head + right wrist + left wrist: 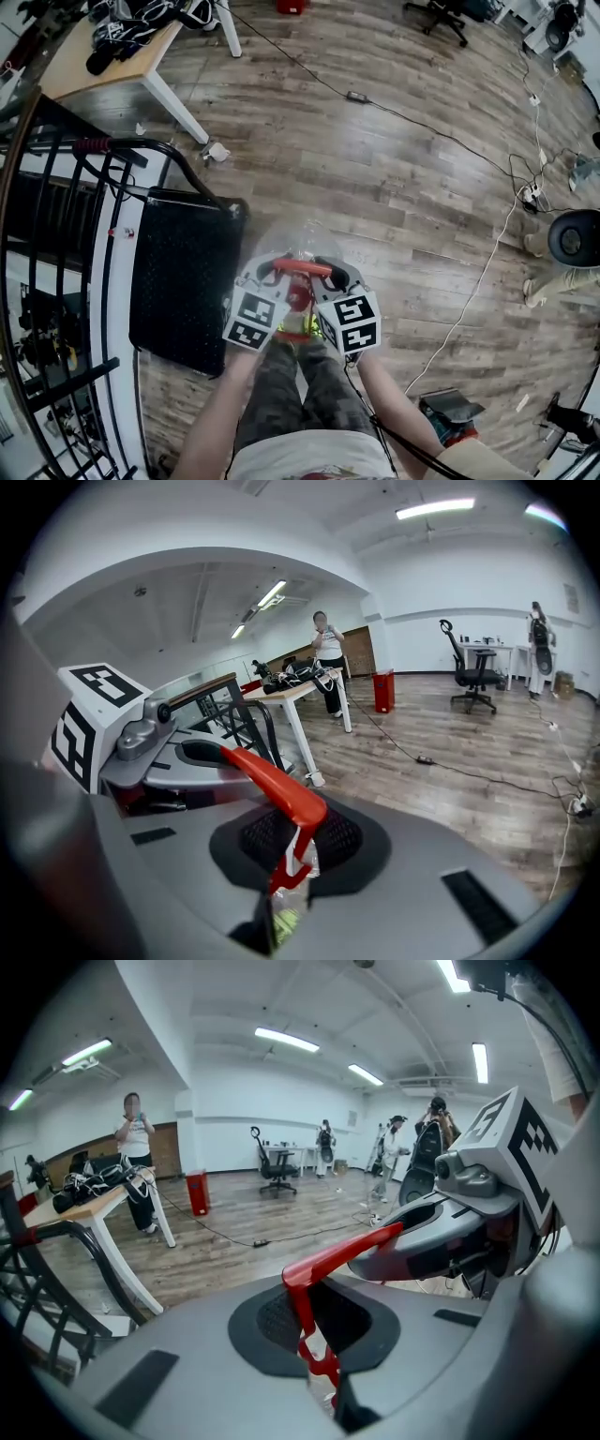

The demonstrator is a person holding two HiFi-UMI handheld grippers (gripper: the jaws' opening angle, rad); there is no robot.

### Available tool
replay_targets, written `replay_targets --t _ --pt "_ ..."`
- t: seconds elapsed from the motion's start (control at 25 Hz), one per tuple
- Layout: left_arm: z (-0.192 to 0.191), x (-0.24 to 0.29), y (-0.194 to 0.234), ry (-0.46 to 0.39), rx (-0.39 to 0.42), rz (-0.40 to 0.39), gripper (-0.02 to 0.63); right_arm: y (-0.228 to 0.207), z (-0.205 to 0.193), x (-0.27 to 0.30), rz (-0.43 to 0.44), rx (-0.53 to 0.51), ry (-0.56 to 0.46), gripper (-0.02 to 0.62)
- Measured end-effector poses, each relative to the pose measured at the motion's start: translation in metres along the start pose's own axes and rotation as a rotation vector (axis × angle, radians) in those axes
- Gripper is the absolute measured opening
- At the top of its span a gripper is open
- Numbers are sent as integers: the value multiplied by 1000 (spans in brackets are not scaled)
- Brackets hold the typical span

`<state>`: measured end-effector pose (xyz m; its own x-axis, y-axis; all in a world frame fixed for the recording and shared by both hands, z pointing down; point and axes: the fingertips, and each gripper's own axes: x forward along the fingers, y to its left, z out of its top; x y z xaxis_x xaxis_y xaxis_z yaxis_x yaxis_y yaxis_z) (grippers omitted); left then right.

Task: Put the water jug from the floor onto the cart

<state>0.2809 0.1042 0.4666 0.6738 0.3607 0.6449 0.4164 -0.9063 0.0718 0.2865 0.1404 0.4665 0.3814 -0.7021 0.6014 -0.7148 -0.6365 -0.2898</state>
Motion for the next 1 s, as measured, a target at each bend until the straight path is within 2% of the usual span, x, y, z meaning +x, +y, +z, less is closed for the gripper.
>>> replay_targets --t 0.2,0.48,0.76,1.0 --pt "28 -22 -15 -23 -19 -2 9 4 21 -31 -5 -17 -27 44" --pt "61 -47 -30 -74 -83 28 9 9 49 -62 37 -59 -54 44" --pt "67 -77 -32 -94 -112 79 9 31 67 -74 101 -110 -74 44" --pt "58 -97 -30 -119 -145 115 9 53 64 -76 149 -146 -67 44"
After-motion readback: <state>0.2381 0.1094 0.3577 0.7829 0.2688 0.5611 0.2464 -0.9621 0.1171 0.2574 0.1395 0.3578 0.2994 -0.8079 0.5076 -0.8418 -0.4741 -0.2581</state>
